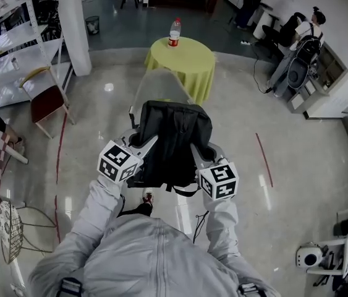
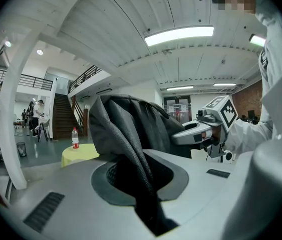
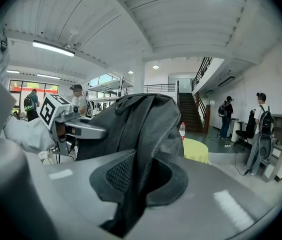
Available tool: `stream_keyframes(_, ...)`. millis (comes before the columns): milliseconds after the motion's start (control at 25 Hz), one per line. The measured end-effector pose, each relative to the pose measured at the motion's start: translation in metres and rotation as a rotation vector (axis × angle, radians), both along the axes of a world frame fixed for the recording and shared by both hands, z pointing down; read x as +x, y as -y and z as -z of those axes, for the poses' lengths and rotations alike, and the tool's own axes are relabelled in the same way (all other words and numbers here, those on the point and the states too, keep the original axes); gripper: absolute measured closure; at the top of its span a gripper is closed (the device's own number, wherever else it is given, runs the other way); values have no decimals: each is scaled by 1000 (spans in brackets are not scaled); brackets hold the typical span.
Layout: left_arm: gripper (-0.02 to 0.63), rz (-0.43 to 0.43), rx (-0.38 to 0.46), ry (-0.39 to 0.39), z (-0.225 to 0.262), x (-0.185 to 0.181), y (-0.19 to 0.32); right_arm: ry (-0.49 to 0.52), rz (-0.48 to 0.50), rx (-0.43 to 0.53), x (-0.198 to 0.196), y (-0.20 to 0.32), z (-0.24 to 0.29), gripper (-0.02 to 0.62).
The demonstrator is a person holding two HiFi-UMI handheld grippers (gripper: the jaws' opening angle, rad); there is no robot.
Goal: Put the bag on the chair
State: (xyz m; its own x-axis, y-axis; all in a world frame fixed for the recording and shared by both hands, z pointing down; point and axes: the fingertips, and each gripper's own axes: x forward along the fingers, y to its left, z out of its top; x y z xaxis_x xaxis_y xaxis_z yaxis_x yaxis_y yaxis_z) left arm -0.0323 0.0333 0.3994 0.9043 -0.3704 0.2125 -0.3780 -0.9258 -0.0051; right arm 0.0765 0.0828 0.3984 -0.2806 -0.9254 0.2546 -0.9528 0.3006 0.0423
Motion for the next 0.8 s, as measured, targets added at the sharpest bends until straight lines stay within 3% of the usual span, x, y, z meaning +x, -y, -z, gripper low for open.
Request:
stream_keyframes(480,563,-21,-35,7,-13,65,144,39,-16,-40,62,138,-13,549)
stream_keyframes(800,563,-25,-51,24,-24,88,226,38,-39,-55,86,219,-23,549)
